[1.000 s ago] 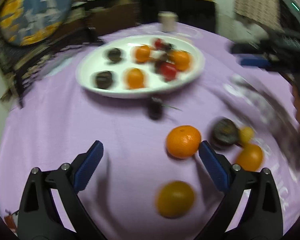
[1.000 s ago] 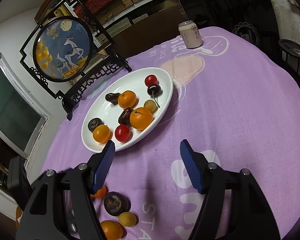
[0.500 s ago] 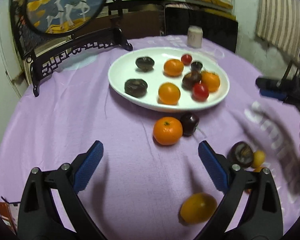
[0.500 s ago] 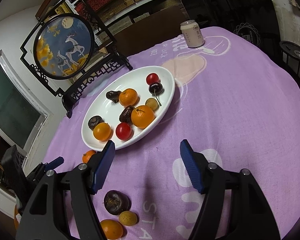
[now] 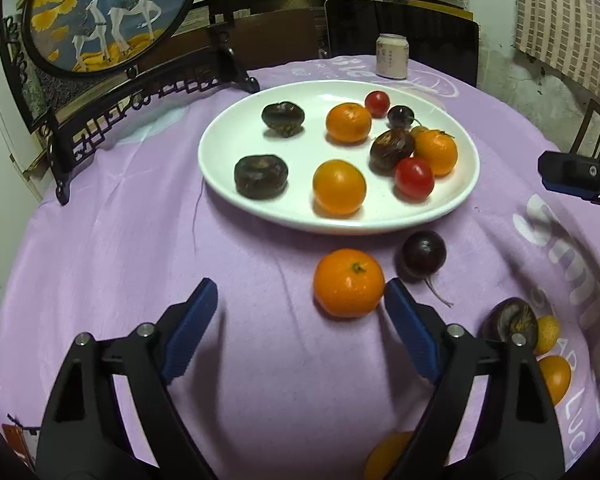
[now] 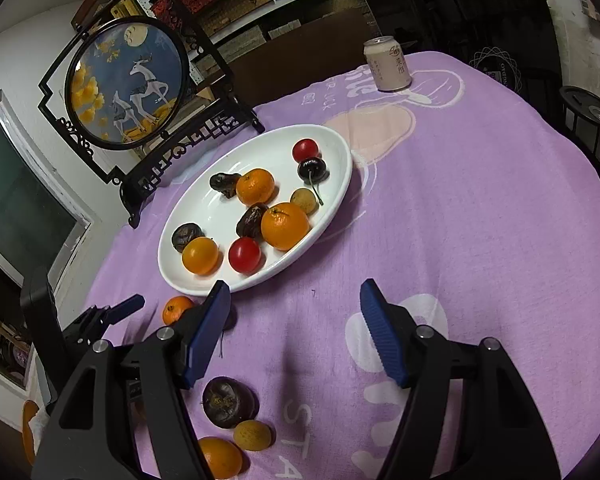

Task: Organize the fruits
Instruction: 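Move the left gripper to another tangerine and close on it, then grasp a dark cherry by its body with the right gripper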

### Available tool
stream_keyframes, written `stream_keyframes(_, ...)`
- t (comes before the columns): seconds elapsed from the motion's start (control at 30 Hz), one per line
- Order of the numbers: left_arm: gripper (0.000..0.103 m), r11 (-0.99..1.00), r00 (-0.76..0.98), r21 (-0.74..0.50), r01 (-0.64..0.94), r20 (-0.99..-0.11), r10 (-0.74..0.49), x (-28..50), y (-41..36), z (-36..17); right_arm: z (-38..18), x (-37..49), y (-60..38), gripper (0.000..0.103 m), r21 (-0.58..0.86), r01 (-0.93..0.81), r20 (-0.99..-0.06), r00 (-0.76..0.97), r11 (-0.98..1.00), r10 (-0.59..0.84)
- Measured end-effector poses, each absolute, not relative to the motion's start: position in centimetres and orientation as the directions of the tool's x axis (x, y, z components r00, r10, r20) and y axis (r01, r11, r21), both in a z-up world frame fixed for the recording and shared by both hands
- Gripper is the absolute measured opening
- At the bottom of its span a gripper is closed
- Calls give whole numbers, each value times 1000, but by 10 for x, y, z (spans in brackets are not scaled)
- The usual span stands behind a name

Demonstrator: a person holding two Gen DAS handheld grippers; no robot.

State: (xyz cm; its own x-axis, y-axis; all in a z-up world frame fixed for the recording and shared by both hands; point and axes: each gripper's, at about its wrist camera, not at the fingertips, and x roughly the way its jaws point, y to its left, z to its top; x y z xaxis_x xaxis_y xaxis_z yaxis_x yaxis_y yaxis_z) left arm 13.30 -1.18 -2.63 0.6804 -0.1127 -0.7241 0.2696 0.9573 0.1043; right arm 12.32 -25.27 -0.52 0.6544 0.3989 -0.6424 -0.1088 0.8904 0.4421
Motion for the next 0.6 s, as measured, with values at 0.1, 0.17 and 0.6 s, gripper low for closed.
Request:
stream_keyframes(0.1, 78, 949, 678, 107, 297, -724, -131, 136, -18, -28, -6, 124, -250, 68, 434, -114, -649, 649, 894, 397)
stream_keyframes(0.17, 68, 941, 661, 89, 326, -733, -160, 139, -23, -30, -7, 123, -248, 68, 428, -121, -652, 645, 896, 398)
stream_keyframes(0.6, 39, 938, 619, 7, 347, -753, -223, 145, -23, -30, -13, 124, -231, 68, 389, -172, -664, 628, 905, 405)
